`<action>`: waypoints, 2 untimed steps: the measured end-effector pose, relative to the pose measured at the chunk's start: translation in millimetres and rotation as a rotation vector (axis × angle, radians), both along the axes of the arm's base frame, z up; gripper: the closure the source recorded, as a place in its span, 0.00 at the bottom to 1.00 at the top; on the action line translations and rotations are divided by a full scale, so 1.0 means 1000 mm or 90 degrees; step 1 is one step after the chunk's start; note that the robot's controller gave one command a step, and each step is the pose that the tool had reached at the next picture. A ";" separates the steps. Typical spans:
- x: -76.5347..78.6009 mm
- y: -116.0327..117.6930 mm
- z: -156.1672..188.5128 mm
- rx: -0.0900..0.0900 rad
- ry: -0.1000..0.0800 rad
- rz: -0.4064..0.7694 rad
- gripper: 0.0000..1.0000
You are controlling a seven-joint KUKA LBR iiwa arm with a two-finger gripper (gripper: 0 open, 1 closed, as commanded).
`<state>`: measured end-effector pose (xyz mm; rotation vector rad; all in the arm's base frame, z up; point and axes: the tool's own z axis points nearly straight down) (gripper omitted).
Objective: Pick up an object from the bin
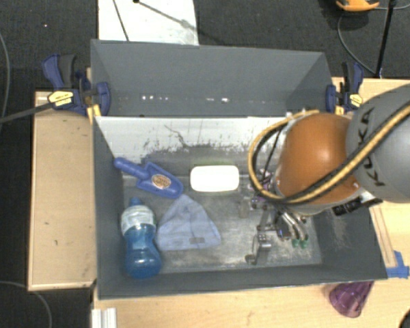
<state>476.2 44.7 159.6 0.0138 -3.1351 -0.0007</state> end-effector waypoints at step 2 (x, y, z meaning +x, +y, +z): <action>0.057 0.033 -0.016 0.001 -0.003 -0.014 0.00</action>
Offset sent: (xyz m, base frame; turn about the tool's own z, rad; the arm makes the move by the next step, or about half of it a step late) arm 0.0657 0.0391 -0.0213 0.0251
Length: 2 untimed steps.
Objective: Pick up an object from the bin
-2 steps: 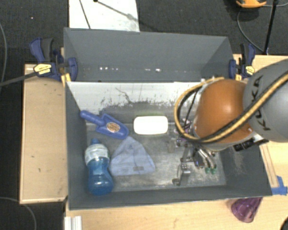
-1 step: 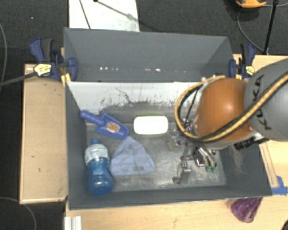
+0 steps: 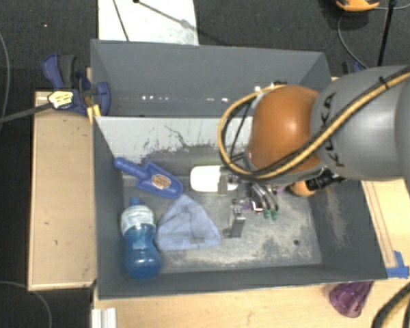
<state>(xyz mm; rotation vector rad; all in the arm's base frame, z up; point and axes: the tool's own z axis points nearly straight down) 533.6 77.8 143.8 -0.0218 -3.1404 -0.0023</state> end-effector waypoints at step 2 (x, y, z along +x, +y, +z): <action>-0.002 0.036 -0.062 0.002 -0.003 0.064 0.00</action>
Offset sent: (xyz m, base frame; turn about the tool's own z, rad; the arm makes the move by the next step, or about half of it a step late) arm -0.0087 0.0285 -0.0738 -0.1122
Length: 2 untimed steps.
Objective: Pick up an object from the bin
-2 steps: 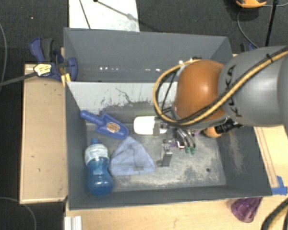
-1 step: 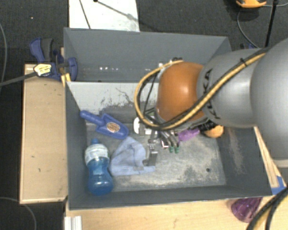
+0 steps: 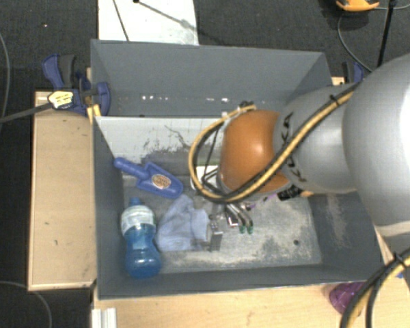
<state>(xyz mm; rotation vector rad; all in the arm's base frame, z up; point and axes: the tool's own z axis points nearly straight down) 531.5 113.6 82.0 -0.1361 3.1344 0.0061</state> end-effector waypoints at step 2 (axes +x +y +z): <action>-0.009 0.002 0.001 -0.001 -0.005 0.133 1.00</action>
Offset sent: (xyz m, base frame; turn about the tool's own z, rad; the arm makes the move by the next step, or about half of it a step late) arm 0.0000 0.0000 0.0000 0.0000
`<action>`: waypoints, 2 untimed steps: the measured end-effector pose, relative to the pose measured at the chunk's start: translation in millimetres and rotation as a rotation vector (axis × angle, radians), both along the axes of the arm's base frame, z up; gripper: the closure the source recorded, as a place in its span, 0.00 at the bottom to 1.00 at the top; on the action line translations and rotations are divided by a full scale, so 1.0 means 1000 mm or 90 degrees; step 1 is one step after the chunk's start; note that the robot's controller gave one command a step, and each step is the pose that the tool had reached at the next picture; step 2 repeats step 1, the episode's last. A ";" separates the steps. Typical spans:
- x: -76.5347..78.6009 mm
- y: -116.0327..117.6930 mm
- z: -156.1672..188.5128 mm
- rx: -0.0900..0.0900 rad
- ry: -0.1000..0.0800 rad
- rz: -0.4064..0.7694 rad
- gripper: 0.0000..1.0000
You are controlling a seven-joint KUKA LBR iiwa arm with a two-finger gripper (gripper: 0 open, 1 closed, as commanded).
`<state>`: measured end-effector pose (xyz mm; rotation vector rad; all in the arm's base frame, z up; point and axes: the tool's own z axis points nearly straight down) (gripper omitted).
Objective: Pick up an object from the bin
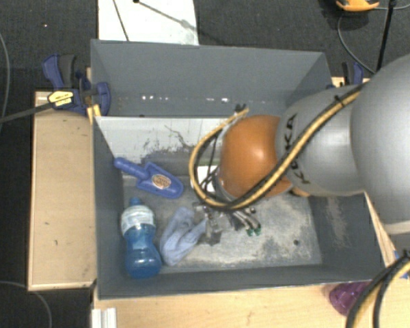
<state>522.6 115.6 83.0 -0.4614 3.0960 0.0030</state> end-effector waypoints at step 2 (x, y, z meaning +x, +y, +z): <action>0.019 -0.003 0.151 0.000 -0.002 0.005 1.00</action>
Offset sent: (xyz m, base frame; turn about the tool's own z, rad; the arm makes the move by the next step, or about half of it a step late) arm 0.0000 0.0000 0.0000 0.0000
